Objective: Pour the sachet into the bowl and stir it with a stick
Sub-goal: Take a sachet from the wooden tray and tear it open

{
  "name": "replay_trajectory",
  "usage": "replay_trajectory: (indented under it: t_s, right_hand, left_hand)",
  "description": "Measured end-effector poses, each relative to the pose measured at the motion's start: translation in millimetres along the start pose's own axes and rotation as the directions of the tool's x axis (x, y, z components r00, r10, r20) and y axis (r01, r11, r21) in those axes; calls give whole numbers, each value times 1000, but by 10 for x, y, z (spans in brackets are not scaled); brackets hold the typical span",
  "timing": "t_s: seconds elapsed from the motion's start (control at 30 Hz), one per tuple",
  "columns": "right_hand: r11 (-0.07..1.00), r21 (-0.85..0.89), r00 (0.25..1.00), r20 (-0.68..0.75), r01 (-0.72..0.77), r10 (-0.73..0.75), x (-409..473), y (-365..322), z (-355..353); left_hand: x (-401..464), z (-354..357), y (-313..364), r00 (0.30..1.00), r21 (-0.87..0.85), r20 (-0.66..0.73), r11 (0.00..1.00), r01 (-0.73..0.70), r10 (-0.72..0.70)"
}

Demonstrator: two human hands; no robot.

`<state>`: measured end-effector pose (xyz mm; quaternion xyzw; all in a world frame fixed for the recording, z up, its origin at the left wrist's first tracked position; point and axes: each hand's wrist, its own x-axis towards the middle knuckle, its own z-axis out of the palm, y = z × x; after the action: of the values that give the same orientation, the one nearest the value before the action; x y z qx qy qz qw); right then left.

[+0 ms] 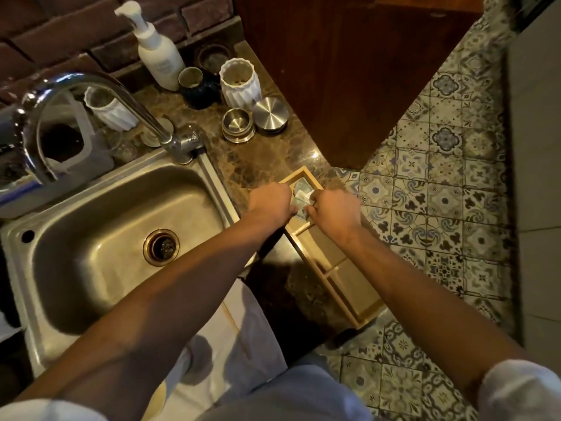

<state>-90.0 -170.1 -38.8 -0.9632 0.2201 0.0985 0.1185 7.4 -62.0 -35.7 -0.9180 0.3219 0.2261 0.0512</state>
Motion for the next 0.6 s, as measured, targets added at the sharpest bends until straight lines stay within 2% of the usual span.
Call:
replay_trajectory:
  t_s: [0.23,0.43,0.6]
  right_hand:
    - [997,-35,997,22,-68,69,74,-45,55]
    - [998,-12,998,20,-60,61,114,-20,104]
    - [999,-13,999,20,-41,41,95,7,149]
  left_hand:
    - [131,103,4,1000,-41,-10,999,6,-7]
    - [180,164,-26,999,-138,-38,990,20,-25]
    - [162,150,-35,999,-188,-39,982,-27,19]
